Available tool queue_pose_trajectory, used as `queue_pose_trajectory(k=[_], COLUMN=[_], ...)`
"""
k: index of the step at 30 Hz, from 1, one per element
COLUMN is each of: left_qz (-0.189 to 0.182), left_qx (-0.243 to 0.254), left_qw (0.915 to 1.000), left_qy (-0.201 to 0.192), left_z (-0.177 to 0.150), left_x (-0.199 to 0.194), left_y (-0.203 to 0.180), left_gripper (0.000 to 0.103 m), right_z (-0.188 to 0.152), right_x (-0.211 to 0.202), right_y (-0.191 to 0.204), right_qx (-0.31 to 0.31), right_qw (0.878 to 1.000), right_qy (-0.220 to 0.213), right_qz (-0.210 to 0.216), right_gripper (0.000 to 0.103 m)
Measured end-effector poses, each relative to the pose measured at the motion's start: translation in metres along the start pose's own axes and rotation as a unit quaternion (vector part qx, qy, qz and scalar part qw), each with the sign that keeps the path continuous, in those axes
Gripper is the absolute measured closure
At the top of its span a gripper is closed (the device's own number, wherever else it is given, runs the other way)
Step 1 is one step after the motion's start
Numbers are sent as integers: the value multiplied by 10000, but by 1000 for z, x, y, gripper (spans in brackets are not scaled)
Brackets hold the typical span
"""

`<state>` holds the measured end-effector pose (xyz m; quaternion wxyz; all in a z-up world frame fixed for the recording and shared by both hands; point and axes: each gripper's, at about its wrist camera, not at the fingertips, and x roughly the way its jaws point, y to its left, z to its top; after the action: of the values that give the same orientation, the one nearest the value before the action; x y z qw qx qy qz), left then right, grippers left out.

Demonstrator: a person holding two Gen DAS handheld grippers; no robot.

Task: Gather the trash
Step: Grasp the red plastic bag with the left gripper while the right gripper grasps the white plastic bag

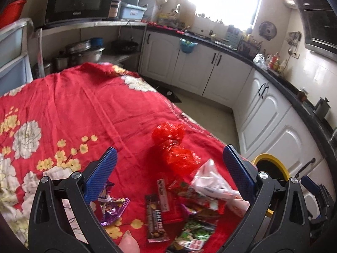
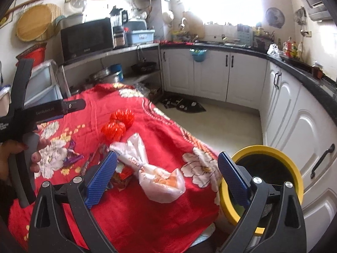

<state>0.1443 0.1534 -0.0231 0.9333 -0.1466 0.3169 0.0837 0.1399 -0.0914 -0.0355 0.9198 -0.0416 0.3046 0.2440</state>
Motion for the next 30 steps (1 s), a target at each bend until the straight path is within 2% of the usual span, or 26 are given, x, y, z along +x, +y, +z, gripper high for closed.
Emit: queue_pose_trajectory(k=[8,19,20,24,30], left_qz=[60,-92,-84,-49,-16], left_qx=[-114,-192,-202,-345,-416], left_qw=[9993,9959,9954,9920,9881], left_qy=[341,876,928,1215,1481], left_z=[-5,3,4,6,2], left_x=[31,85,90,113,132], left_y=[10,0,-1,4,9], left_gripper=[11,11,11,11,34], right_z=[-16,-32,-33,-36,-36], right_x=[39,85,87,92,89], right_y=[2,-5,-5,-6,-7], right_qx=[-129,-56,-36,20,56], right_qw=[9988,9945,9941,9922,9915], right_qy=[465,1017,1052,1169,1179], right_qz=[77,242,270,425,552], right_gripper=[9,11,12,30,40])
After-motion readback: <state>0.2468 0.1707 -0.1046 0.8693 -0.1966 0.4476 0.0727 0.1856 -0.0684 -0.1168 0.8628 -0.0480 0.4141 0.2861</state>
